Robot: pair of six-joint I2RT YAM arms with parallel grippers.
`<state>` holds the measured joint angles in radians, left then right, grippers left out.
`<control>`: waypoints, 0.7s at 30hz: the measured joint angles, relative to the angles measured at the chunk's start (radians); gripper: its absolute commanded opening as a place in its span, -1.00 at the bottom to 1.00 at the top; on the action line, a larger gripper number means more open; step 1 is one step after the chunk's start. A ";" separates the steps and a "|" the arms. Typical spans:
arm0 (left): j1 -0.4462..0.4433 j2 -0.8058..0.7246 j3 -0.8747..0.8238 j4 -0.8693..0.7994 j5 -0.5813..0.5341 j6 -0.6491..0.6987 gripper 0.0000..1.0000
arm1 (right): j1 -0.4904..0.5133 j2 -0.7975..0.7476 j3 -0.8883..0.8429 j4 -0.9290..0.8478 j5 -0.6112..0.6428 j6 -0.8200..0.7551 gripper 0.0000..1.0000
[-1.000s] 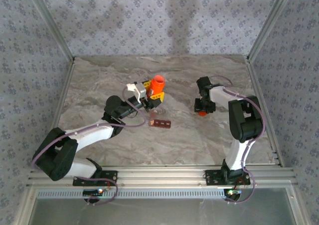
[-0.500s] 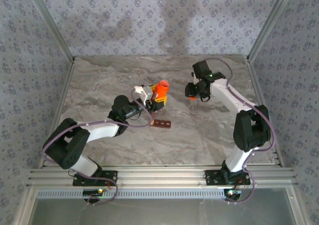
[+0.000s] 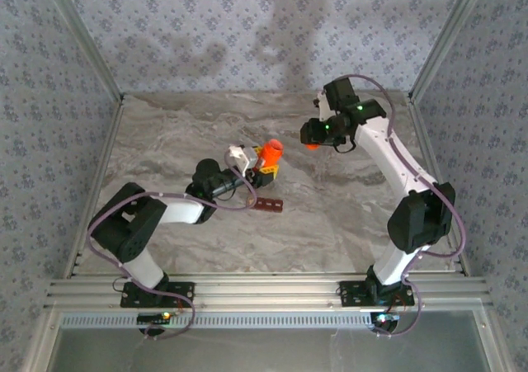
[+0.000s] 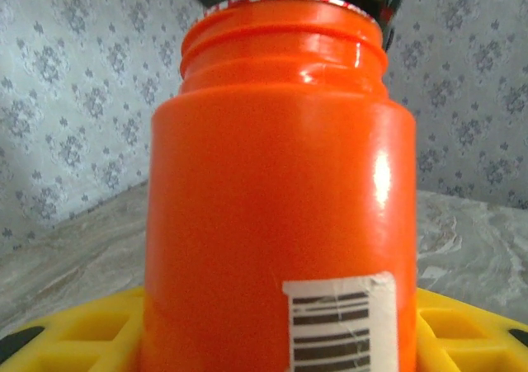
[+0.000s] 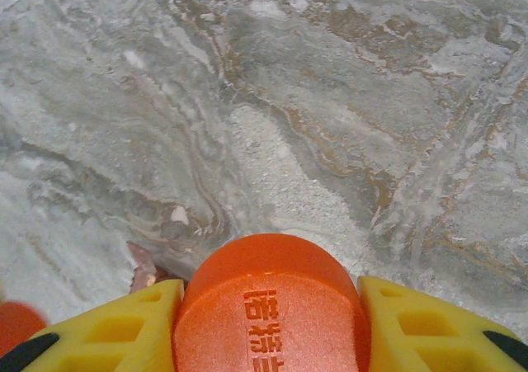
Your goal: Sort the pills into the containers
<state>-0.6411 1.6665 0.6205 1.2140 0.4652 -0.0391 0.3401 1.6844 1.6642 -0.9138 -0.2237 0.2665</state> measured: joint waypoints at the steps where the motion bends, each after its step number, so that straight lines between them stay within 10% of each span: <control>1: 0.000 0.011 0.001 0.002 0.004 0.005 -1.00 | 0.000 0.000 0.014 -0.008 -0.011 -0.005 -0.16; 21: 0.001 0.162 0.135 -0.006 0.135 0.031 -1.00 | 0.069 -0.001 0.128 -0.171 -0.208 -0.156 -0.14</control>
<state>-0.6403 1.8282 0.7555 1.2083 0.6006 -0.0078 0.4091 1.6836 1.7924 -1.0851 -0.4320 0.1108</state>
